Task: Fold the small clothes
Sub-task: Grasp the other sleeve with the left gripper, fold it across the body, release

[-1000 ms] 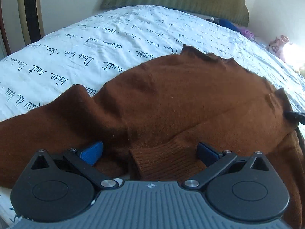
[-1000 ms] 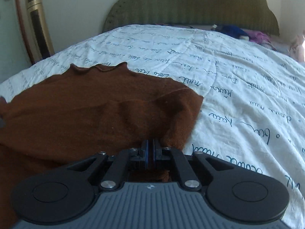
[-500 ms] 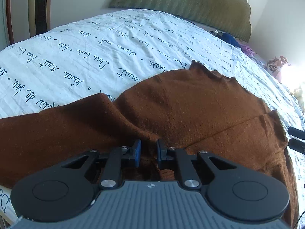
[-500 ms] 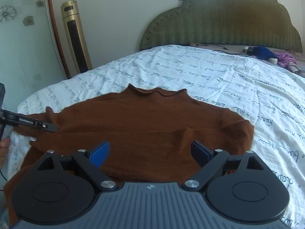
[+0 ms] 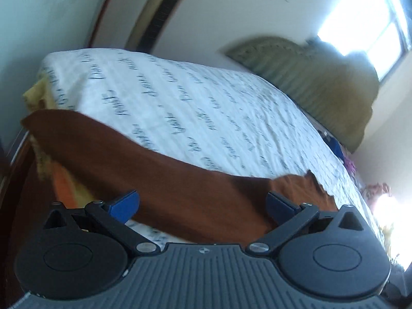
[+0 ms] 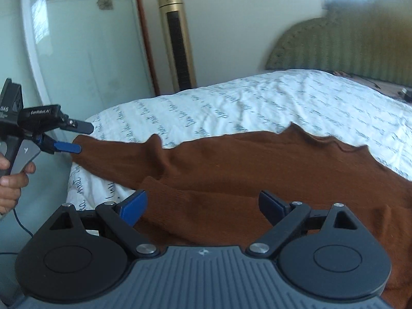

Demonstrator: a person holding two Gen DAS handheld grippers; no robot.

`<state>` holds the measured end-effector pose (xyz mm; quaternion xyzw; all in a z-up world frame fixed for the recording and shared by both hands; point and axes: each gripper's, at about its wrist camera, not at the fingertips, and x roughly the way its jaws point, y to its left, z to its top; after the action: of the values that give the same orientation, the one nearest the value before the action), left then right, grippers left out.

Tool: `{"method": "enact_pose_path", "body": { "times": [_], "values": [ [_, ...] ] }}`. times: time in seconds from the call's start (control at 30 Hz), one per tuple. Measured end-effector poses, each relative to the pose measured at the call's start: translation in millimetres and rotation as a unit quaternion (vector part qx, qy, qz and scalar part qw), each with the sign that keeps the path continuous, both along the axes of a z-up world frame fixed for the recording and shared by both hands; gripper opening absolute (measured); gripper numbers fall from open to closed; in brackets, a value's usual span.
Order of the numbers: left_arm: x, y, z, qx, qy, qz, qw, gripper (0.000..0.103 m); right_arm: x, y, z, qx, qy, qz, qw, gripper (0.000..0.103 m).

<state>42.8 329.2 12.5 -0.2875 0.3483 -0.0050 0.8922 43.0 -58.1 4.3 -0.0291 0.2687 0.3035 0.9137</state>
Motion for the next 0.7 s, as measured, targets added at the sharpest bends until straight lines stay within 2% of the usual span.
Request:
{"method": "enact_pose_path", "body": {
  "times": [0.07, 0.13, 0.2, 0.3, 0.37, 0.4, 0.5, 0.6, 0.63, 0.7],
  "values": [
    [-6.9, 35.0, -10.7, -0.059, -0.002, 0.017, 0.9981, 0.103, -7.3, 28.8, 0.6, -0.024, -0.021, 0.02, 0.999, 0.094],
    [-16.7, 72.8, -26.2, -0.141, -0.029, 0.052, 0.9882, 0.103, -14.9, 47.9, 1.2, -0.03, -0.033, 0.035, 0.998, 0.094],
    [-25.8, 106.1, -44.2, -0.218, -0.07, 0.082, 0.97, 0.103, -20.3, 59.0, 1.2, -0.02, -0.026, 0.047, 0.998, 0.094],
    [-32.4, 137.4, -69.1, -0.292, -0.097, 0.121, 0.9437, 0.103, -26.9, 67.9, 0.1, -0.004, -0.022, 0.06, 0.998, 0.094],
    [-35.4, 150.4, -82.0, -0.314, -0.105, 0.141, 0.933, 0.103, -28.6, 72.3, -0.7, -0.006, -0.018, 0.06, 0.998, 0.094],
    [-35.2, 155.4, -87.6, -0.319, -0.1, 0.15, 0.9304, 0.103, -28.9, 72.4, -1.5, -0.006, -0.014, 0.059, 0.998, 0.094],
    [-31.3, 163.4, -103.5, -0.355, -0.108, 0.154, 0.9157, 0.103, -28.0, 68.9, -3.1, -0.003, -0.004, 0.047, 0.999, 0.094],
    [-28.0, 168.6, -116.8, -0.373, -0.113, 0.157, 0.9072, 0.103, -23.6, 61.0, -5.0, 0.011, 0.014, 0.033, 0.999, 0.094],
    [-25.8, 169.3, -120.0, -0.381, -0.118, 0.159, 0.9032, 0.102, -22.7, 58.9, -5.2, 0.016, 0.02, 0.03, 0.999, 0.094],
    [-23.2, 170.7, -125.6, -0.389, -0.12, 0.171, 0.8975, 0.093, -21.1, 54.6, -5.5, 0.02, 0.026, 0.021, 0.999, 0.094]
  ]
}}
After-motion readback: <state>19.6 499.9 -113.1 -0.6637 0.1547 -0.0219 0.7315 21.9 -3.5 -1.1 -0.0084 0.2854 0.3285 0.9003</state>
